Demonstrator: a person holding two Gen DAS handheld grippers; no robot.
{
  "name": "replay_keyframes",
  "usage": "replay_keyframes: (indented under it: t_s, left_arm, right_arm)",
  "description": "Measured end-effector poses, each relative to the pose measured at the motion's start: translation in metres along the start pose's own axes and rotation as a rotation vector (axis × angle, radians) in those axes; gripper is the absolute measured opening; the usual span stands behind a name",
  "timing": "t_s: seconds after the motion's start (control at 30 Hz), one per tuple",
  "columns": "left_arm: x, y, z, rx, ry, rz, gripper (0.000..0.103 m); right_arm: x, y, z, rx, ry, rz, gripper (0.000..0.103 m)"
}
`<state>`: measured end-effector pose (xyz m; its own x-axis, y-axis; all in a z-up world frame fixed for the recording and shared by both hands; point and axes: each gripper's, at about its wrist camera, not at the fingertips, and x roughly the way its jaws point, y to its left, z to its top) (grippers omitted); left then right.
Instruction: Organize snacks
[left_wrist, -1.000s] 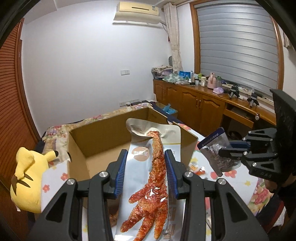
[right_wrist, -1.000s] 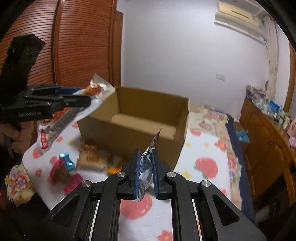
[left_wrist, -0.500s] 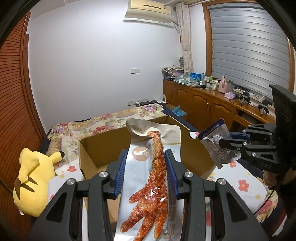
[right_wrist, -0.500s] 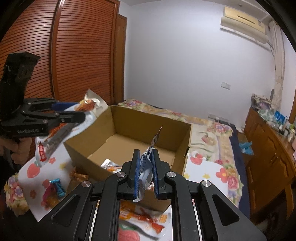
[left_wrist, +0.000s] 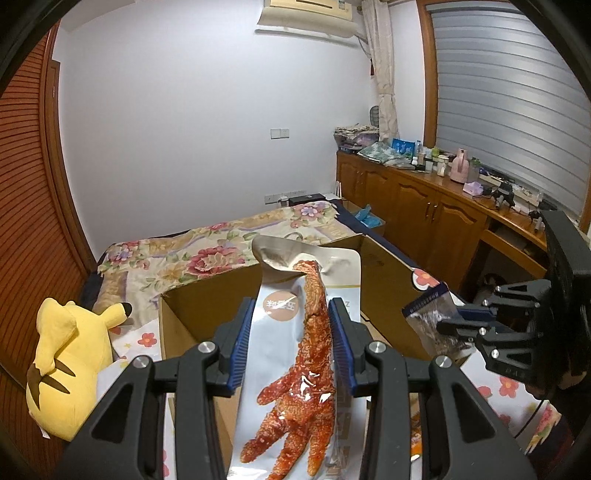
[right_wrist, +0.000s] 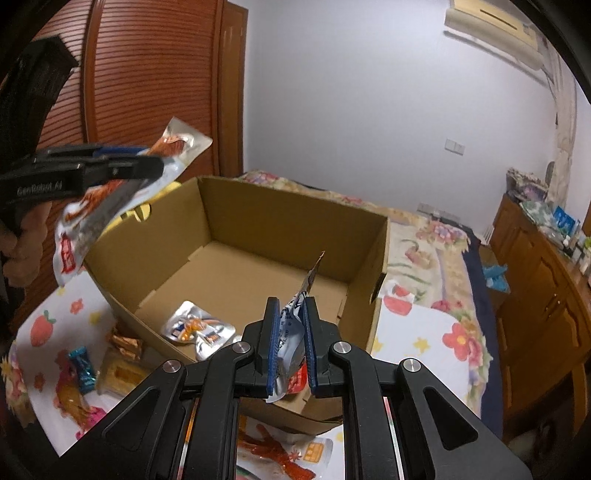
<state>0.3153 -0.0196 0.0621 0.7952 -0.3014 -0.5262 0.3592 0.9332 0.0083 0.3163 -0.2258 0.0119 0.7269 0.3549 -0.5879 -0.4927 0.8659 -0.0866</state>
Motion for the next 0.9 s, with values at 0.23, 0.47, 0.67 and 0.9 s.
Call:
replay_keyframes:
  t_s: [0.23, 0.47, 0.67, 0.9]
  left_arm:
    - [0.019, 0.002, 0.006, 0.001, 0.012, 0.010, 0.039]
    - [0.034, -0.001, 0.008, -0.004, 0.027, 0.016, 0.039]
    - [0.048, -0.003, 0.005, -0.001, 0.048, 0.020, 0.039]
    - [0.053, -0.007, 0.003, 0.004, 0.058, 0.021, 0.034]
  right_arm:
    - [0.014, -0.005, -0.009, 0.015, 0.040, 0.020, 0.012]
    - [0.010, -0.009, -0.014, 0.038, 0.043, 0.043, 0.019]
    - [0.004, -0.010, -0.017, 0.042, 0.038, 0.054, 0.020]
    - [-0.001, -0.007, -0.019, 0.040, 0.029, 0.059, 0.020]
